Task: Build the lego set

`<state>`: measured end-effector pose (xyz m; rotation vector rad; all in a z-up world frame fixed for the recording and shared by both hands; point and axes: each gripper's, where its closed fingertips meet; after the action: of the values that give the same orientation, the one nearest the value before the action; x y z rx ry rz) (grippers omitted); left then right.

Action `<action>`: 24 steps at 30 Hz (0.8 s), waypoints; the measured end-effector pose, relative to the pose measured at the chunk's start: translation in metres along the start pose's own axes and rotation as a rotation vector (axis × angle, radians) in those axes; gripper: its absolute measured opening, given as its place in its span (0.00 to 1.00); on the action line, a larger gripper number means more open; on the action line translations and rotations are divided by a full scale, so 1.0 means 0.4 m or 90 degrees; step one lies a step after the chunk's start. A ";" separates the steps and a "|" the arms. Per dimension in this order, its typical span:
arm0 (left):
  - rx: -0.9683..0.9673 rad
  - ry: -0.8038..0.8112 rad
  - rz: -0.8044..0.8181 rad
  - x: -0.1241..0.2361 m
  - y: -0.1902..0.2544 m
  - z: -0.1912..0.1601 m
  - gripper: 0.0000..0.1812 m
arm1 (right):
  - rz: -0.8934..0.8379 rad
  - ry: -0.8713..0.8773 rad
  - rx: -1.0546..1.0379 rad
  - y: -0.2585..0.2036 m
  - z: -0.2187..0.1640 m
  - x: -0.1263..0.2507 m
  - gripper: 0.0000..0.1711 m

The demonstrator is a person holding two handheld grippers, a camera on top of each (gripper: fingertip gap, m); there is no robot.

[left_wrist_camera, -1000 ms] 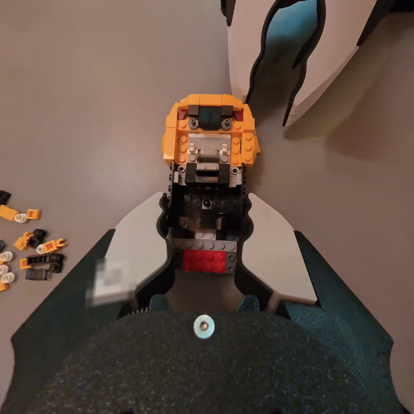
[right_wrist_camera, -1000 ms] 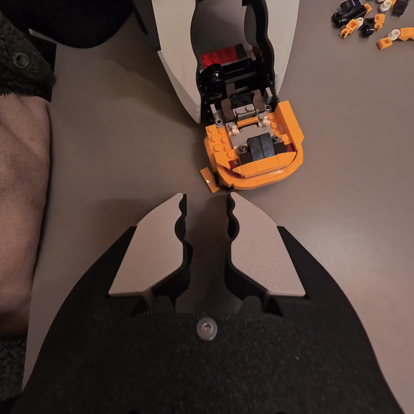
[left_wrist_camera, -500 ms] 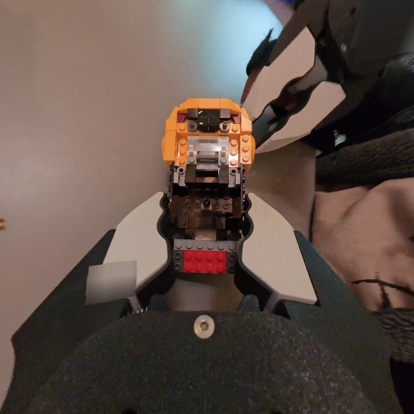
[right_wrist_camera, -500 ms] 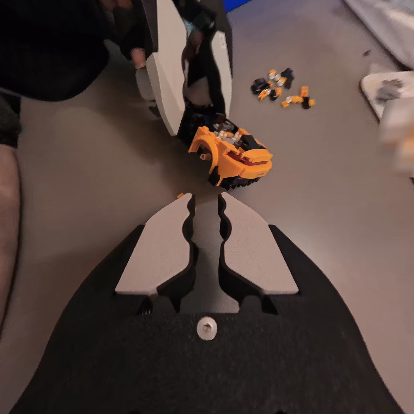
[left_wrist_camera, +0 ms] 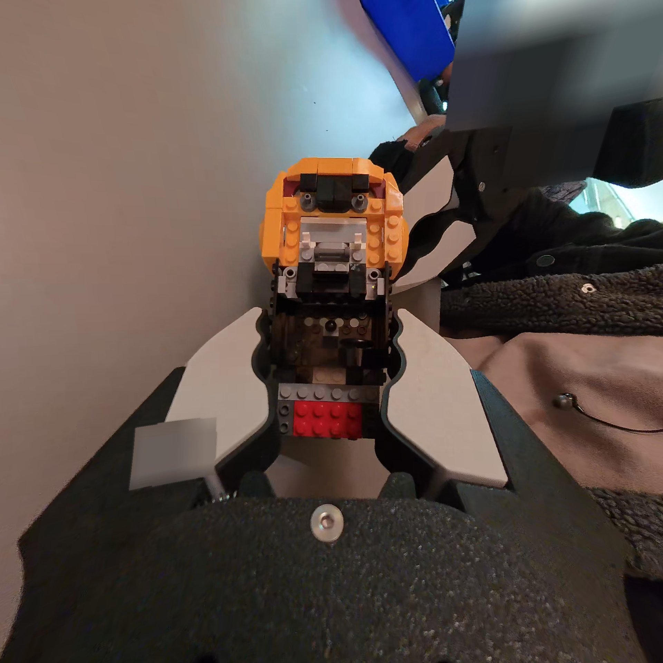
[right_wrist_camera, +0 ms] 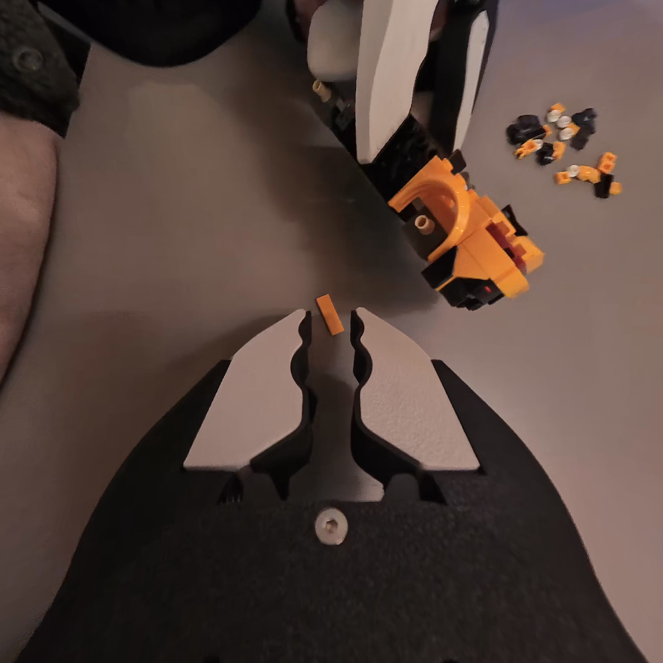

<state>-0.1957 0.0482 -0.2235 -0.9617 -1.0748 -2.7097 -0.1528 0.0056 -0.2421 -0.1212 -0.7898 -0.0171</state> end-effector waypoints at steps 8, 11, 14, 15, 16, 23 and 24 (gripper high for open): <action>-0.073 -0.006 0.094 0.000 -0.035 -0.009 0.35 | 0.094 -0.120 0.007 0.016 -0.017 -0.024 0.12; -0.131 -0.005 0.153 0.002 -0.050 -0.011 0.35 | 0.109 -0.160 0.009 0.014 -0.029 -0.039 0.12; -0.195 -0.010 0.201 0.002 -0.056 -0.016 0.35 | 0.124 -0.172 0.004 0.008 -0.025 -0.049 0.09; -0.209 -0.010 0.211 0.002 -0.056 -0.016 0.35 | 0.127 -0.179 0.005 0.006 -0.025 -0.049 0.08; -0.221 -0.010 0.220 0.001 -0.056 -0.017 0.35 | 0.132 -0.186 0.006 0.002 -0.026 -0.050 0.05; -0.308 -0.030 0.269 -0.024 -0.050 -0.034 0.35 | 0.136 -0.156 -0.002 -0.046 -0.030 -0.017 0.04; -0.325 -0.035 0.273 -0.030 -0.046 -0.038 0.35 | 0.129 -0.140 -0.004 -0.052 -0.021 0.000 0.04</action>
<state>-0.1992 0.0506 -0.2500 -1.1678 -0.1283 -2.6263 -0.1483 -0.0160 -0.2460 -0.2103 -0.9938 0.1881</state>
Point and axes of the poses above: each gripper's, where its closed fingertips meet, x back along the fingers, z out of its top, y = z × x across the jaws, and after that the axes turned 15 degrees about z, right-handed
